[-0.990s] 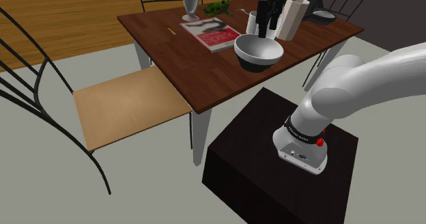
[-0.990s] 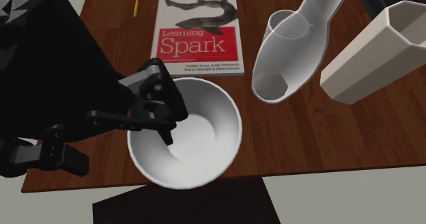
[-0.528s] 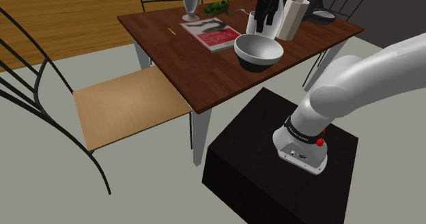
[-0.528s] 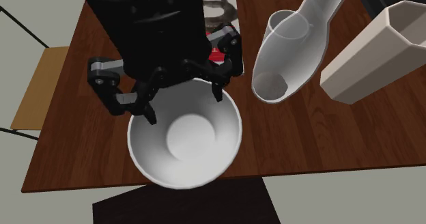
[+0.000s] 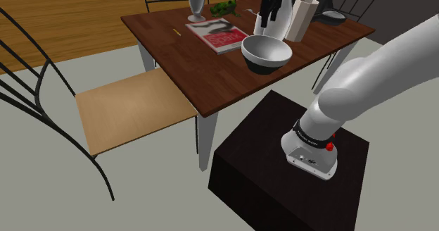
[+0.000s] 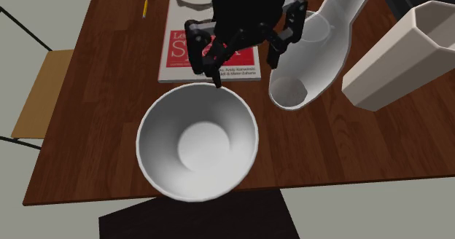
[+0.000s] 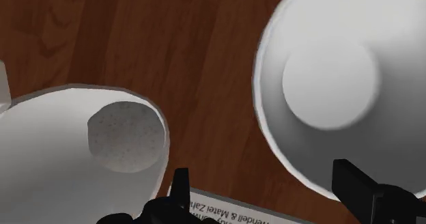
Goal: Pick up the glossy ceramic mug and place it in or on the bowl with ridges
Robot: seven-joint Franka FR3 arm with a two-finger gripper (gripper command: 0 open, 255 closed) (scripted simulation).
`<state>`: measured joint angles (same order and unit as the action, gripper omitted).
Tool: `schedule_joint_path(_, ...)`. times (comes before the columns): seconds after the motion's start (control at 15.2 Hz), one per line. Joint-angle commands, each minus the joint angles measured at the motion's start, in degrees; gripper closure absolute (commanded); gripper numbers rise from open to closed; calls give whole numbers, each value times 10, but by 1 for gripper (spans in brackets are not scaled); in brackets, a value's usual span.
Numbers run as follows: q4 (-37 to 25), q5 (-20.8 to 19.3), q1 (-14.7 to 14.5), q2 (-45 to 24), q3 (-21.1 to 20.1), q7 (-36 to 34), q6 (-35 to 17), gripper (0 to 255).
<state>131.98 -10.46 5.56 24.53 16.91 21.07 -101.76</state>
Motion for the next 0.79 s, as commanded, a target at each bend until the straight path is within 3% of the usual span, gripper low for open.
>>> schedule_joint_path(0.0,-22,-1,3,-33,18,22,-22,0)
schedule_joint_path(0.33,-90,15,10,-122,59,80,-67,0)
schedule_joint_path(0.66,-174,54,21,-220,94,145,-99,0)
schedule_joint_path(0.73,-168,55,22,-222,94,146,-107,0)
